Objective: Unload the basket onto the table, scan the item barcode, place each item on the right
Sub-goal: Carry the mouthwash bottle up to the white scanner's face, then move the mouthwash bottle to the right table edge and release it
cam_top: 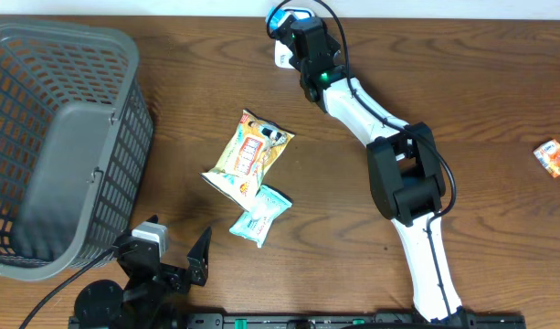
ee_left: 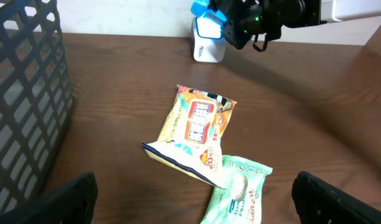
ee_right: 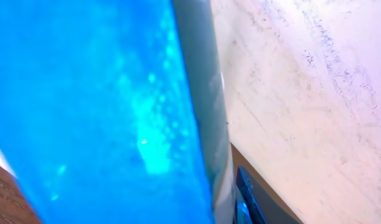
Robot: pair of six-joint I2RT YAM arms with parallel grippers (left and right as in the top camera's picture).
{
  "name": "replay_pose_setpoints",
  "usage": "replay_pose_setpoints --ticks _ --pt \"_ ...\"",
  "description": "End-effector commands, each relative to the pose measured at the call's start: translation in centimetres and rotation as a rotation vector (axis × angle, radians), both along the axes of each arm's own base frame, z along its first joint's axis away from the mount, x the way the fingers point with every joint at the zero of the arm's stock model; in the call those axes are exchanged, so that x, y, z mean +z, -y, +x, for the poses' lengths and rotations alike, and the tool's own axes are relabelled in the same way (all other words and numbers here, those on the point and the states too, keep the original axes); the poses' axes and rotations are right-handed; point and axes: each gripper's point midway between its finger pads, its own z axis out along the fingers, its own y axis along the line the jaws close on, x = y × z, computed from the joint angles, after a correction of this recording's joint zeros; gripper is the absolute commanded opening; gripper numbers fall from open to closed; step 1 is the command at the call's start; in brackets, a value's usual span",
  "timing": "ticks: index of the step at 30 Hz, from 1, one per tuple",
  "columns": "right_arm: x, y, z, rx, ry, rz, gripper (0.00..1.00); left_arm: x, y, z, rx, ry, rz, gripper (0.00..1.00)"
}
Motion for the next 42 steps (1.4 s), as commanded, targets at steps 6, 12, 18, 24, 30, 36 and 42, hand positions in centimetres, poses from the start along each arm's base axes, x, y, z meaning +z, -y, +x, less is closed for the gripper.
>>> replay_pose_setpoints --ticks 6,12,18,24,30,36,42 --pt "3.0 -0.2 0.8 -0.007 0.073 -0.007 0.06 0.3 0.2 -0.1 -0.009 0.011 -0.005 0.98" --pt "5.4 3.6 0.5 -0.178 0.117 -0.103 0.06 0.3 0.2 -0.1 -0.008 0.011 -0.005 0.98" --pt "11.8 11.1 -1.1 -0.317 0.087 -0.074 0.09 0.3 0.2 -0.1 -0.009 0.011 -0.005 0.98" --pt "13.0 19.0 -3.1 -0.393 -0.042 0.139 0.04 0.3 0.2 -0.1 -0.009 0.011 -0.005 0.98" --pt "7.4 27.7 -5.3 -0.508 -0.229 0.213 0.05 0.3 0.2 -0.1 -0.009 0.011 -0.005 0.98" --pt "0.2 39.5 -10.0 -0.760 -0.310 0.253 0.09 0.3 0.2 -0.1 -0.009 0.011 -0.005 0.98" --pt "-3.8 45.5 -14.1 -0.935 -0.312 0.324 0.10 0.3 0.2 -0.1 -0.009 0.011 -0.005 0.98"
